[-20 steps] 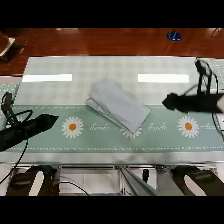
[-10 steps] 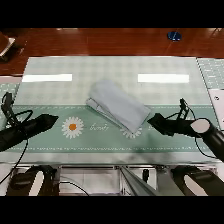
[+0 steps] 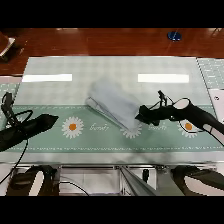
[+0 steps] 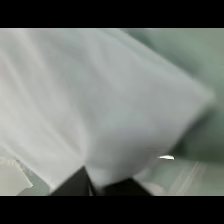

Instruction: Fold the shirts.

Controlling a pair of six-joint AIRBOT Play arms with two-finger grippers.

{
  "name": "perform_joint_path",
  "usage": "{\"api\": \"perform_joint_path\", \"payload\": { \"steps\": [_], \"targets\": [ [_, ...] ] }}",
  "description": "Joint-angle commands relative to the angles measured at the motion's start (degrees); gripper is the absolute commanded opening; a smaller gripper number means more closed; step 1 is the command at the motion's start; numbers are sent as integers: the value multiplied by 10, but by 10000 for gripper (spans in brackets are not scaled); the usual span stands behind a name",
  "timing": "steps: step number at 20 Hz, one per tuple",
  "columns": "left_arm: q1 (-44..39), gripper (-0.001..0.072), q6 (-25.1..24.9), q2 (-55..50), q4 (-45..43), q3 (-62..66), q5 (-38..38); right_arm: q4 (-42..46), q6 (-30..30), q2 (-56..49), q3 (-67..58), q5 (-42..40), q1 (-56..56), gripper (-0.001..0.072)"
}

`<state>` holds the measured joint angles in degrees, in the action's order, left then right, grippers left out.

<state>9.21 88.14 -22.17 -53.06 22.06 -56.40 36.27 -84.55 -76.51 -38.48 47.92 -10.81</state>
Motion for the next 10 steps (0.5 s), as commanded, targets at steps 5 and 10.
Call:
{"api": "perform_joint_path", "payload": {
  "steps": [5, 10],
  "targets": [
    [0, 20, 0, 0, 0, 0, -2, 118, 20, -34, -236, 99, -33, 23],
    [0, 20, 0, 0, 0, 0, -2, 368, -53, -22, -473, 242, -33, 23]
  ]
}}
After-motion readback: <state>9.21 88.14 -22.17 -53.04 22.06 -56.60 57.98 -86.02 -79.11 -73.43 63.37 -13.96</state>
